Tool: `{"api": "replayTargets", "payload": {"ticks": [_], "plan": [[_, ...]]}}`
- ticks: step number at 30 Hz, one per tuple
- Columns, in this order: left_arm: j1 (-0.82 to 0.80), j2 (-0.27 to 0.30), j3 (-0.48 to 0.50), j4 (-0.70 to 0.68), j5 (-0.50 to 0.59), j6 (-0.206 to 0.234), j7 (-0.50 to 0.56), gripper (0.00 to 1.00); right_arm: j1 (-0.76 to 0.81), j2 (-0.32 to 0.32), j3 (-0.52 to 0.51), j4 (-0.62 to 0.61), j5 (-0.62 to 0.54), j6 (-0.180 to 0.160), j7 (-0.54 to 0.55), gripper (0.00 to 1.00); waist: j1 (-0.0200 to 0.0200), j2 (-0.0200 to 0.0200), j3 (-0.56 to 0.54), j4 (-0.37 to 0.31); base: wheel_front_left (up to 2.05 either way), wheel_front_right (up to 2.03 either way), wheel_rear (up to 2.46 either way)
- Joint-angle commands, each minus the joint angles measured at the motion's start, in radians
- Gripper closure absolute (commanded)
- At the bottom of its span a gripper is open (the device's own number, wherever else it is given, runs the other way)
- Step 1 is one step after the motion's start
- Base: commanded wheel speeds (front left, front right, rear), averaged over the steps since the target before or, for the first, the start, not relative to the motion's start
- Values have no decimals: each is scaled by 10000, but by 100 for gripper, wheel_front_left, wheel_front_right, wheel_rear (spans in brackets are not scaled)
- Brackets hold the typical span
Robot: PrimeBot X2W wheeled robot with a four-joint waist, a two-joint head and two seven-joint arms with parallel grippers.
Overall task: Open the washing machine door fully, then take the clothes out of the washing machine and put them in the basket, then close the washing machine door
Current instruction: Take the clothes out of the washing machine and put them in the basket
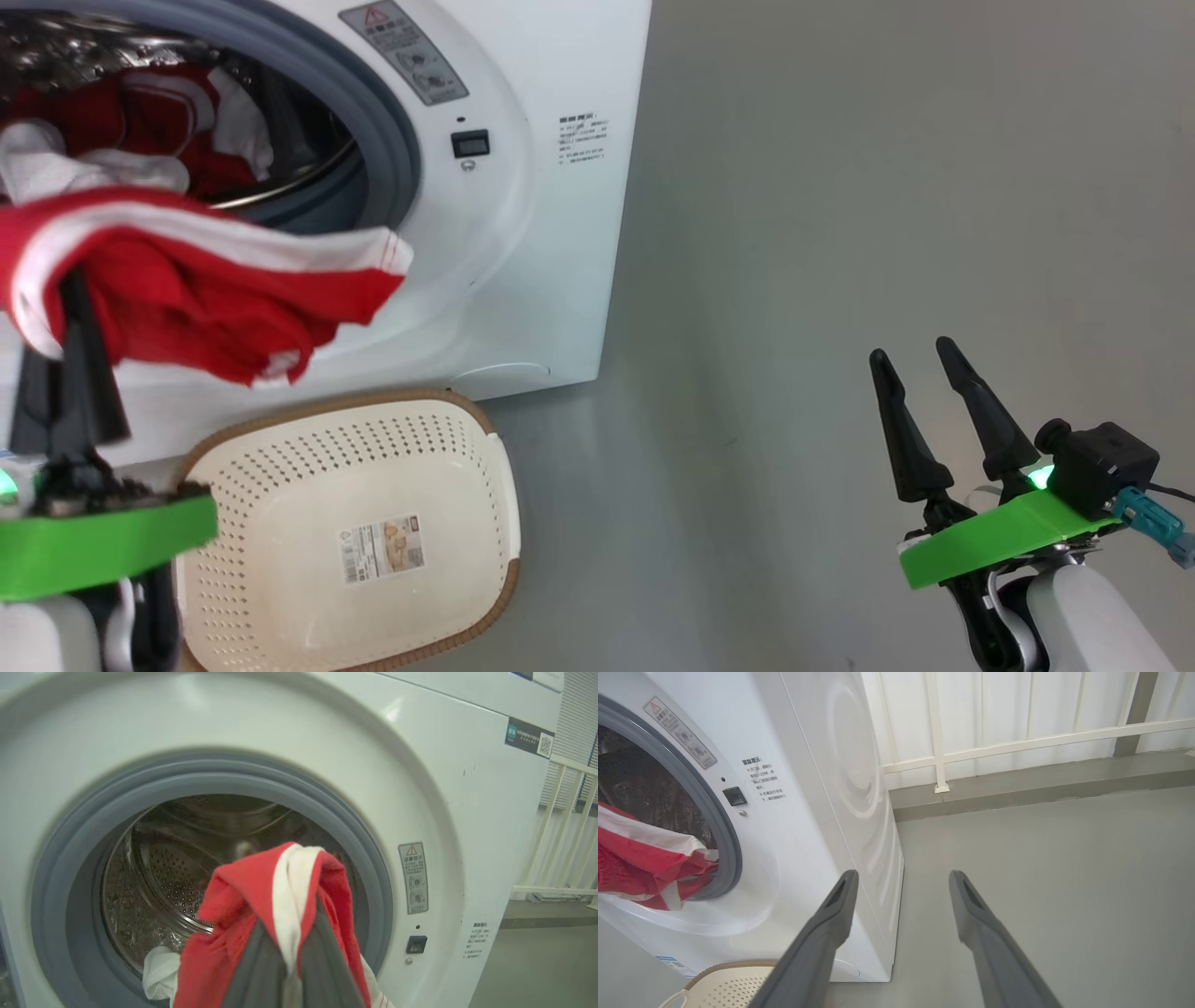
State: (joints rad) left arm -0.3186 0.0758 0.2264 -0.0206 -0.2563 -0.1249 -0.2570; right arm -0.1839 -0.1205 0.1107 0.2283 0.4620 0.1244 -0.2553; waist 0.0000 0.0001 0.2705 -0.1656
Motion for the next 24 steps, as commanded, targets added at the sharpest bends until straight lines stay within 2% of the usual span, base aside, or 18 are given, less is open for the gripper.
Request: {"api": "replayTargets", "payload": {"ticks": [1,5,8,15,24], "plan": [[172,168,266,-170,40,-56,-47,100,64,-76,205,-270,-44,63,-65,0,0,-1,75,2,0,0,0],[641,13,305,324,107,-57,-47,100,-43,-17,282,-288,-35,63,-65,0,0,-1,299,-53,0,0,0],[871,-96,293,1197,101,-57,-47,100,-145,6,291,-304,-16,63,-65,0,0,-1,629,-94,0,0,0],[605,-181,328,2949,70,-57,-47,100,-477,82,266,-387,-41,63,-65,0,0,-1,1370,-177,0,0,0],[-503,286,-267,5767,156,-57,-47,100,-912,271,281,-503,-93,63,-65,0,0,-1,2409,-313,0,0,0]]}}
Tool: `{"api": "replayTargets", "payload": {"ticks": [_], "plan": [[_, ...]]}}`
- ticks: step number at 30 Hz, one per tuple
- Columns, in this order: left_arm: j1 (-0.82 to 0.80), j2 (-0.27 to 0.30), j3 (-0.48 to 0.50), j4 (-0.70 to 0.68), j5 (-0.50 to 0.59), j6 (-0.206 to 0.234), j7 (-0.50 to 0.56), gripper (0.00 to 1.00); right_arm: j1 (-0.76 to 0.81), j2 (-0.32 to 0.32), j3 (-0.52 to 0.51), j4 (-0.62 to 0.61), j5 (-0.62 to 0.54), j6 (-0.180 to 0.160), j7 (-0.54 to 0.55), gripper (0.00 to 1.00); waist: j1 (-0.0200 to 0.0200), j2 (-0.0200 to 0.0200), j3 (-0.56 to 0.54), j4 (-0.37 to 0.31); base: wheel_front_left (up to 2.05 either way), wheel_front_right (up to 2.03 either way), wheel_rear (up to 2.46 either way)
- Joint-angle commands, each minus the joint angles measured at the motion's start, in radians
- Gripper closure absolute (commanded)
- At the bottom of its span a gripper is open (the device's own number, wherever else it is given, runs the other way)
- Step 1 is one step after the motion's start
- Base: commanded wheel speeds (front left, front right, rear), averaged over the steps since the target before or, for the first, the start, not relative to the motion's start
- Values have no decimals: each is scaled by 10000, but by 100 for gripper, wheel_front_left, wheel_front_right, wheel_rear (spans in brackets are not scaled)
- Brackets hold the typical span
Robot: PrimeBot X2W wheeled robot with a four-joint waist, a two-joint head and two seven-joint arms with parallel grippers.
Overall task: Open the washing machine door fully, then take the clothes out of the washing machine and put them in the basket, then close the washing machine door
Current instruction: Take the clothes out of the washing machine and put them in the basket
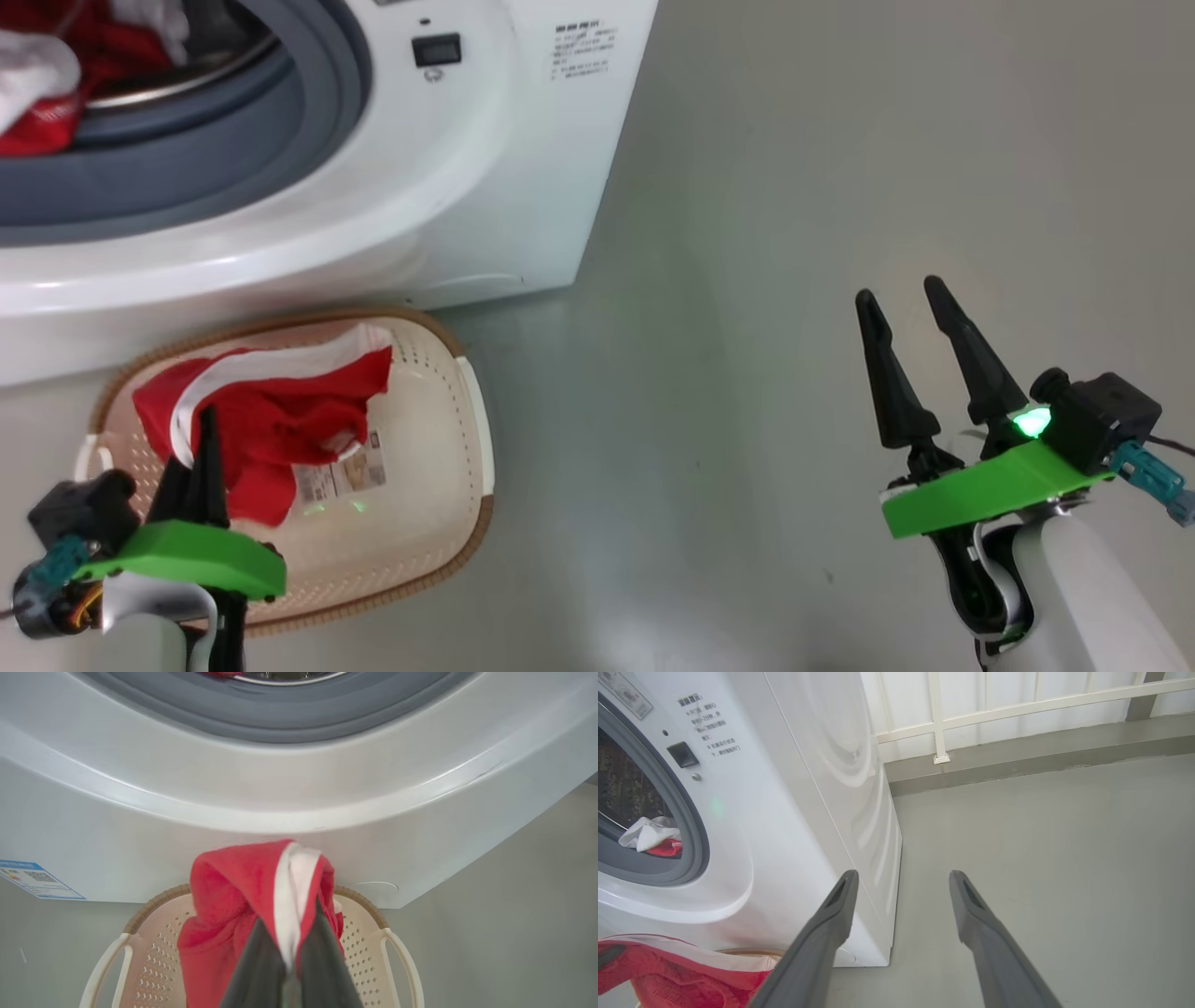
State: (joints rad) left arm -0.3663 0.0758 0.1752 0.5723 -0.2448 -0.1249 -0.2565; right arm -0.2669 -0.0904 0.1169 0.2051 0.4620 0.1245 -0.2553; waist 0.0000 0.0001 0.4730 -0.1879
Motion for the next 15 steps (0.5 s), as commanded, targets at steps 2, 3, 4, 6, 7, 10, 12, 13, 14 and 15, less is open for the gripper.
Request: {"api": "replayTargets", "payload": {"ticks": [2,3,4,6,7,10,12,13,14,15], "plan": [[-377,507,82,575,22,-57,-53,100,-206,36,237,-313,-95,62,-65,0,0,-1,670,-138,0,0,0],[-557,573,-46,898,26,-57,-53,100,-267,68,245,-329,-93,62,-65,0,0,-1,799,-154,0,0,0],[-721,626,-192,1209,40,-57,-53,100,-324,96,246,-343,-87,62,-65,0,0,-1,925,-168,0,0,0],[-1061,788,-483,1856,85,-57,-53,100,-432,146,259,-364,-83,62,-65,0,0,-1,1186,-199,0,0,0],[-1234,866,-639,2150,97,-57,-53,100,-484,168,267,-371,-84,62,-65,0,0,-1,1309,-219,0,0,0],[-1603,1048,-1017,2789,90,-57,-53,100,-597,212,294,-394,-85,62,-65,0,0,-1,1572,-275,0,0,0],[-1980,1147,-1453,3340,-11,-57,-53,100,-709,249,347,-404,-91,62,-65,0,0,-1,1827,-318,0,0,0],[-2156,1232,-1644,3594,-35,-57,-53,100,-763,266,374,-413,-91,62,-65,0,0,-1,1949,-339,0,0,0],[-2334,1320,-1777,3847,-110,-57,-53,100,-814,282,399,-428,-89,62,-65,0,0,-1,2072,-367,0,0,0],[-2508,1392,-1889,4072,-201,-57,-53,100,-863,298,420,-443,-88,62,-65,0,0,-1,2191,-396,0,0,0]]}}
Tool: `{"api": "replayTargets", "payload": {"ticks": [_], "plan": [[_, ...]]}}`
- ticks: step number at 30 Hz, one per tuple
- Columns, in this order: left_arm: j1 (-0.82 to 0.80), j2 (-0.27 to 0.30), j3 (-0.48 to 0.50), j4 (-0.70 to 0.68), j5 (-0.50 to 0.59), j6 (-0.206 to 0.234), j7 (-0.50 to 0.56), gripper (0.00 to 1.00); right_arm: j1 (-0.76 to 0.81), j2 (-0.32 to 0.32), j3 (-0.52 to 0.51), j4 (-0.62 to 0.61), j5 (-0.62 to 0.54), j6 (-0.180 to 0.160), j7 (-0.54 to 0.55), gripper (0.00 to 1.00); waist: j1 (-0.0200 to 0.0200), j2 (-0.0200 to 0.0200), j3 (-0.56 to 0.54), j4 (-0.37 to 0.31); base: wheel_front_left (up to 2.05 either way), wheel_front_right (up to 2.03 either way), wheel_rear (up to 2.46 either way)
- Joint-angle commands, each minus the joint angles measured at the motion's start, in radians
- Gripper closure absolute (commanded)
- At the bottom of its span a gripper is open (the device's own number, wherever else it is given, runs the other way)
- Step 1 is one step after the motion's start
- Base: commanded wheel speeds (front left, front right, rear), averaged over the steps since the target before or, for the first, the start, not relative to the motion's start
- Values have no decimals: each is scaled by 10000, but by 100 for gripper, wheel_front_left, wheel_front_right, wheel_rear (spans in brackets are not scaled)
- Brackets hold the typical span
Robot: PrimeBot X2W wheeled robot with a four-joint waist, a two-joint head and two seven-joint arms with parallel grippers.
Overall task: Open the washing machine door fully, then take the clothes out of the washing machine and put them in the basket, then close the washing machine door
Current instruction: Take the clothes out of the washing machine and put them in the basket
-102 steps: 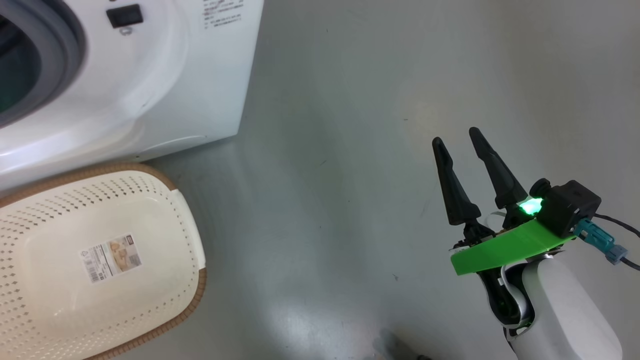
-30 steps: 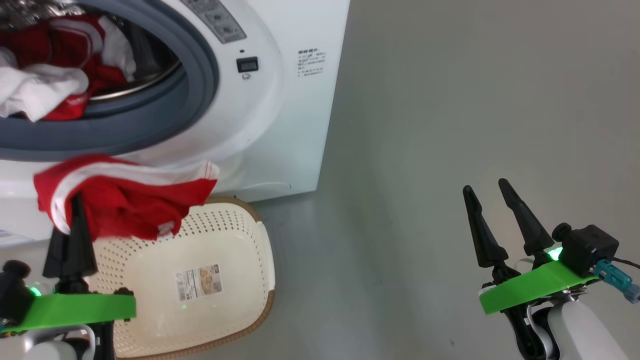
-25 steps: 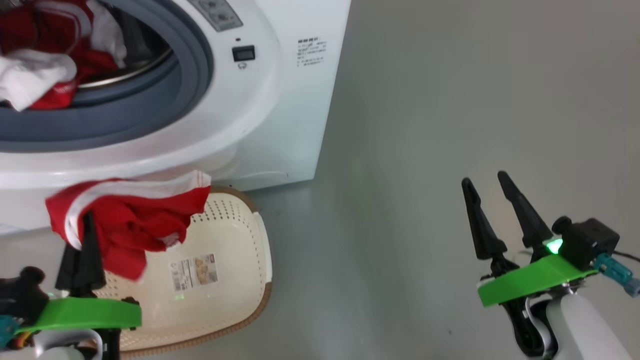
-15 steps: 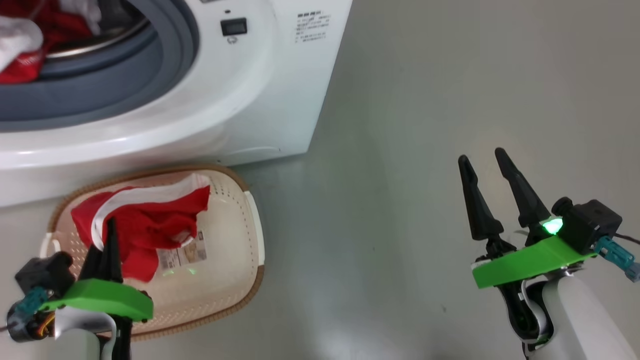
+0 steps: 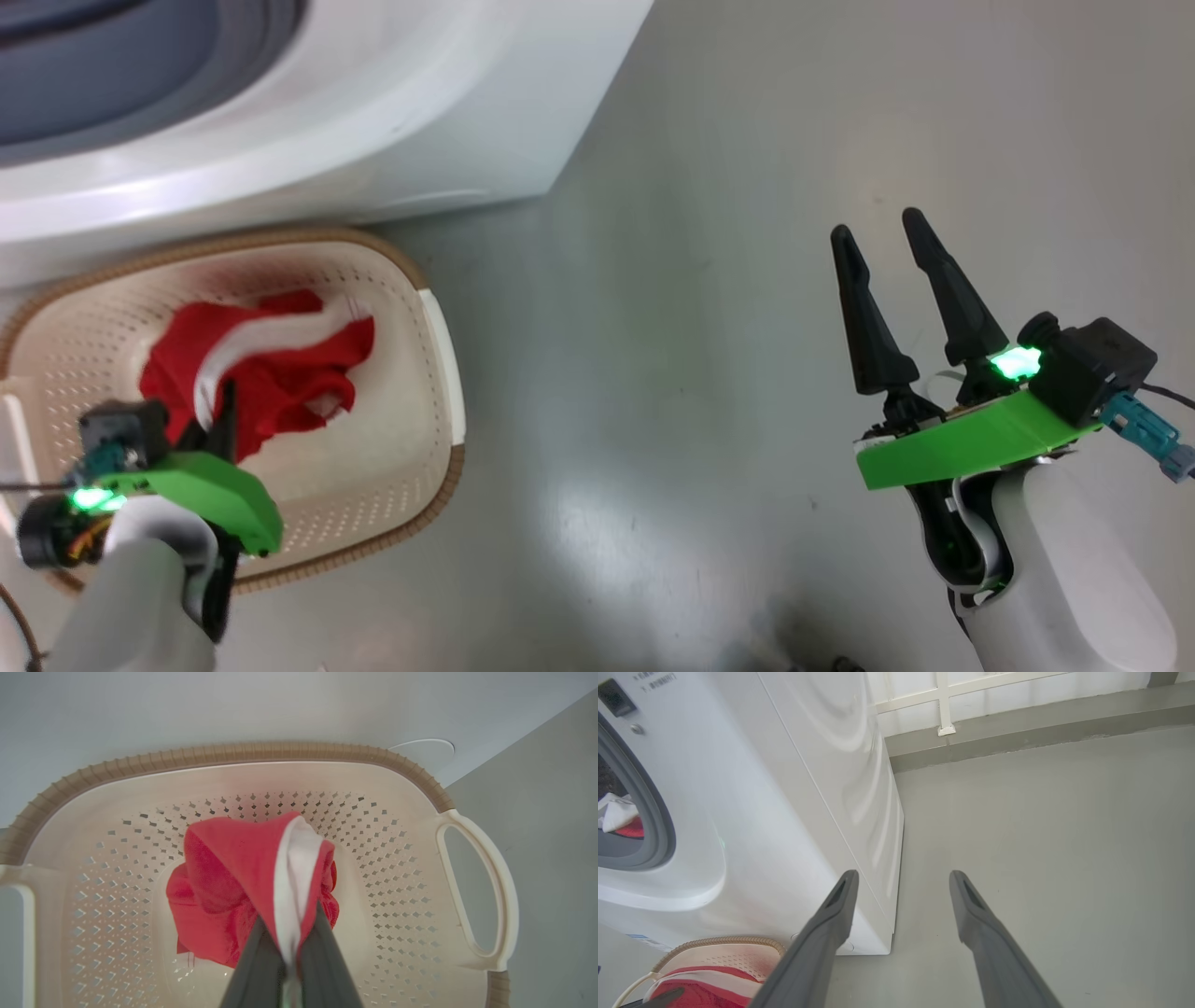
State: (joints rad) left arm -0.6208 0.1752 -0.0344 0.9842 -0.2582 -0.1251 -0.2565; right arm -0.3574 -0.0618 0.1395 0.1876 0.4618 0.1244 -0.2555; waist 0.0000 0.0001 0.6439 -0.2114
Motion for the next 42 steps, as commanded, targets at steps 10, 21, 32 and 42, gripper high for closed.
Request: {"api": "replayTargets", "payload": {"ticks": [10,21,32,42], "plan": [[-1101,861,-858,1404,-627,-55,-53,100,-231,100,445,-326,-40,63,-63,0,0,-1,1254,-399,0,0,0],[-1945,1231,-1452,2334,-1185,-55,-53,93,-369,114,590,-415,40,63,-63,0,0,-1,1571,-569,0,0,0],[-1926,1210,-1496,2243,-1654,-55,-53,0,-358,115,546,-339,34,63,-63,0,0,-1,1249,-455,0,0,0],[-1434,1141,-1139,1889,-1984,-56,-53,0,-258,115,451,-228,-81,63,-63,0,0,-1,567,-257,0,0,0]]}}
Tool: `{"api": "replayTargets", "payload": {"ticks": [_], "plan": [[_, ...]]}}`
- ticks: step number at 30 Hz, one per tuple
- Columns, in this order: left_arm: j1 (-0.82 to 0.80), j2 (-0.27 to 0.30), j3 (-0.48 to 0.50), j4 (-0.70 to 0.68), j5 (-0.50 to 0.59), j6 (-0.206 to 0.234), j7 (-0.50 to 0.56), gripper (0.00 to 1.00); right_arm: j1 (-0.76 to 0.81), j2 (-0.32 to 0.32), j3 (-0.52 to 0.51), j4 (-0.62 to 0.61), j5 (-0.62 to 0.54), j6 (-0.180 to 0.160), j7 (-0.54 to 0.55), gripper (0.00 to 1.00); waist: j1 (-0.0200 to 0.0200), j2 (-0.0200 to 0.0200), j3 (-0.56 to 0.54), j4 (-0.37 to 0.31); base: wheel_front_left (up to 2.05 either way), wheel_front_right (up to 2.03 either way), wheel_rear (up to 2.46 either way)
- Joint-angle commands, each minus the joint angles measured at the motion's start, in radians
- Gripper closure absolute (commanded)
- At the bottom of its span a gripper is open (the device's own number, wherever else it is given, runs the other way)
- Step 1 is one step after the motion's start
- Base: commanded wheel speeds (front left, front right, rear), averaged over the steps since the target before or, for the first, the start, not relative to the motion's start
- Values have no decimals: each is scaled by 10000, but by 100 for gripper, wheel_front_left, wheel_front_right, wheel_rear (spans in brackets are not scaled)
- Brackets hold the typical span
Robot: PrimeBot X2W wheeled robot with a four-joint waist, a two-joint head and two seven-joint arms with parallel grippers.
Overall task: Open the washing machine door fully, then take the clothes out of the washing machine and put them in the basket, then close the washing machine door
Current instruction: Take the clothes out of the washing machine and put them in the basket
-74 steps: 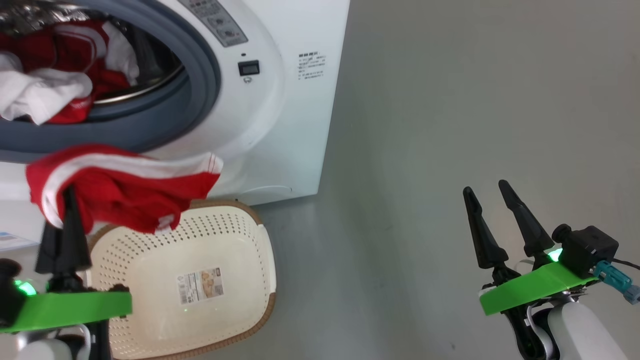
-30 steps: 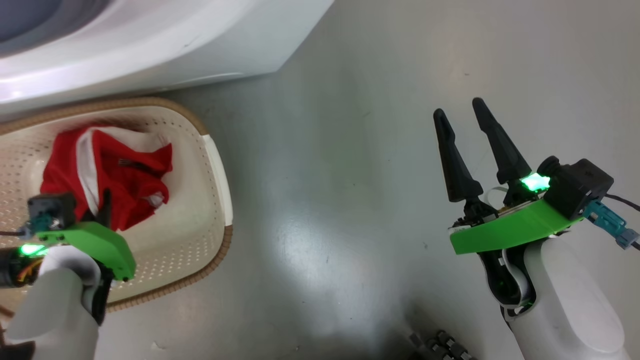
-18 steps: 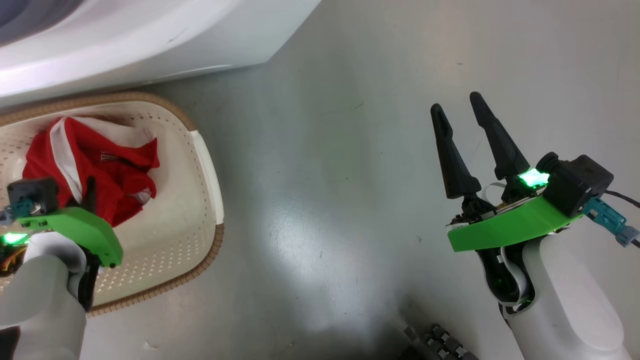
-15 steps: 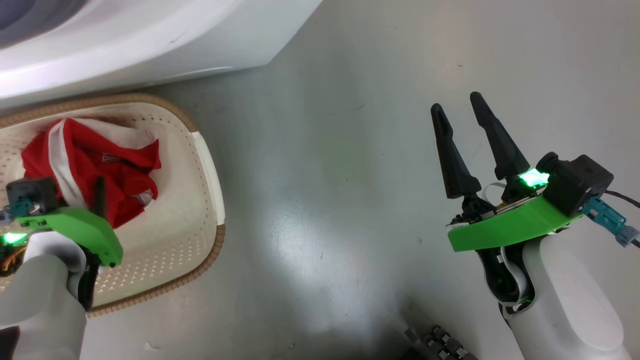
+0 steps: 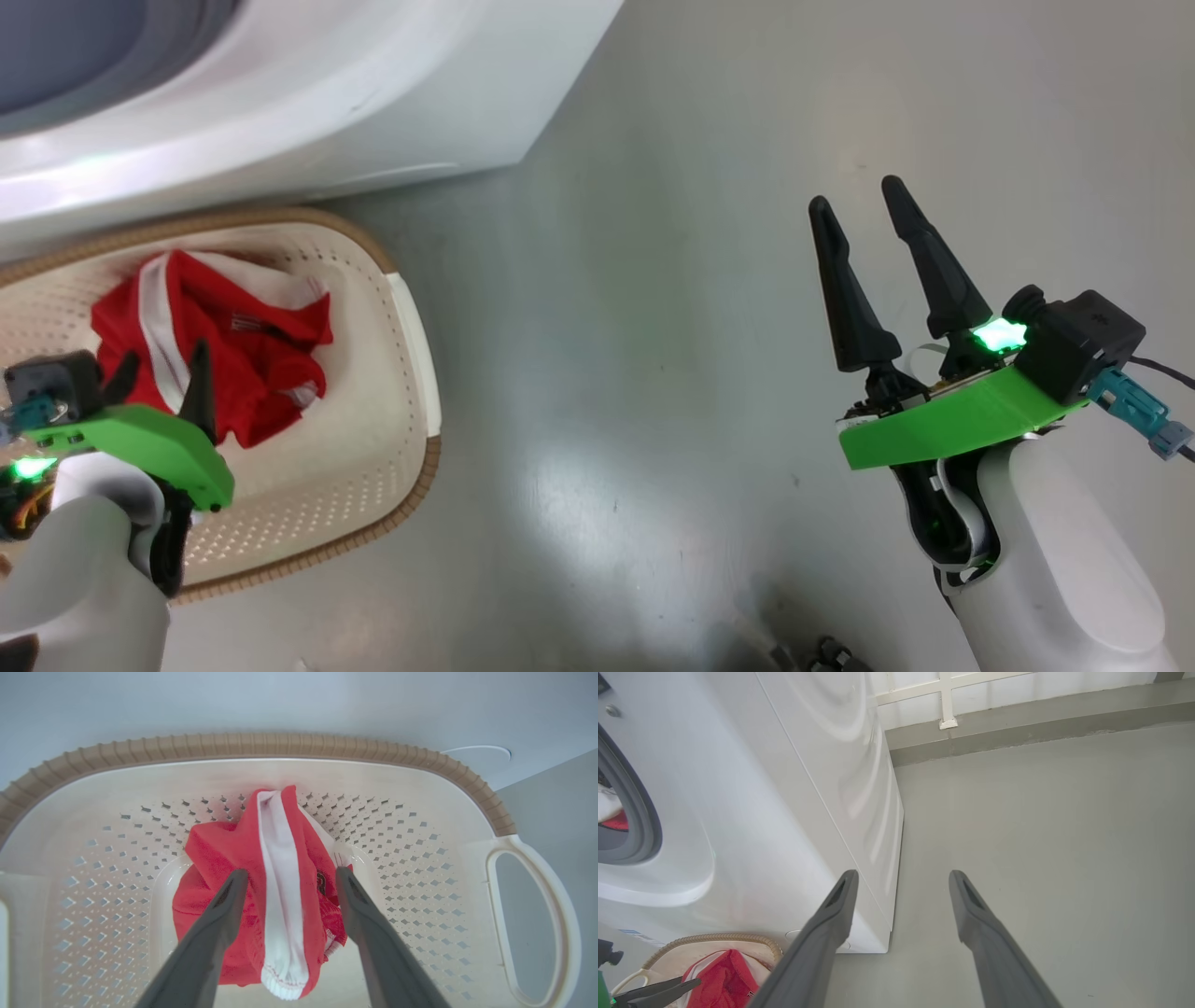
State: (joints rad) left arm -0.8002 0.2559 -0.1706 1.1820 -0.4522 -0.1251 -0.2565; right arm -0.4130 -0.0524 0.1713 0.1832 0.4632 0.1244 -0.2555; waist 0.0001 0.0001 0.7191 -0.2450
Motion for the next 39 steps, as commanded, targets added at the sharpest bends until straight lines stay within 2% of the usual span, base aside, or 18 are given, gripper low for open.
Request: {"api": "replayTargets", "payload": {"ticks": [1,12,23,28,39], "plan": [[434,320,303,-172,-52,-44,-53,0,320,21,117,-157,-110,63,-63,0,-1,-1,-299,105,0,0,0],[1744,10,1490,-1854,261,0,-53,0,757,-128,-17,77,-141,63,-63,0,-1,-1,-1892,340,0,0,0],[3715,-880,2881,-4700,1496,-39,-53,0,1654,-610,-28,321,-71,63,-63,0,-1,-1,-3747,686,0,0,0],[4534,-1247,3067,-5931,1928,-51,-53,0,2067,-870,69,409,-10,63,-63,0,-1,-1,-4448,822,0,0,0],[6358,-1554,3221,-8123,2333,-54,-53,0,2956,-1228,151,502,131,63,-63,0,-1,-1,-5744,885,0,0,0]]}}
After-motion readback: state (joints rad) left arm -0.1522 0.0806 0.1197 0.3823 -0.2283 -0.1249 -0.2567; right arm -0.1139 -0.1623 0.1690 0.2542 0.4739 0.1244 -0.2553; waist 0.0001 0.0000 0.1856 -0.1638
